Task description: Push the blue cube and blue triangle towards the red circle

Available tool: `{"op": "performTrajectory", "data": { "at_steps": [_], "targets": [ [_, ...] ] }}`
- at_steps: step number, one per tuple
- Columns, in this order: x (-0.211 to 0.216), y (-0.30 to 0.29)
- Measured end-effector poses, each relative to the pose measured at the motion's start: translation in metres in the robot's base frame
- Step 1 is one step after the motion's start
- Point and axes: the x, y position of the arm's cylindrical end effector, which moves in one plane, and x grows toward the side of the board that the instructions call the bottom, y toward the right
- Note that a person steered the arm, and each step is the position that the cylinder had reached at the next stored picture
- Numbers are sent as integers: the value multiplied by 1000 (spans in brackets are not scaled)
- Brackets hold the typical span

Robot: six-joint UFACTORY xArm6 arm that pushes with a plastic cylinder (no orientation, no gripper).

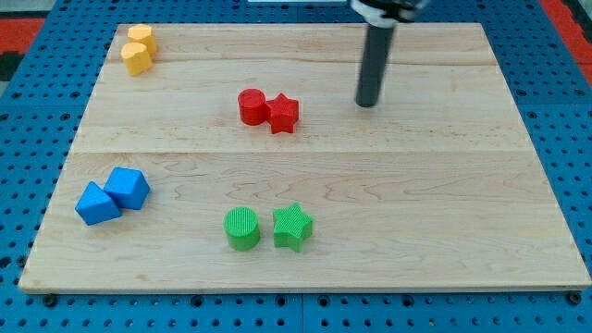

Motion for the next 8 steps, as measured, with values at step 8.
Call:
{"op": "performTrajectory", "data": {
  "at_steps": [8],
  "targets": [
    [138,-375]
  ]
}}
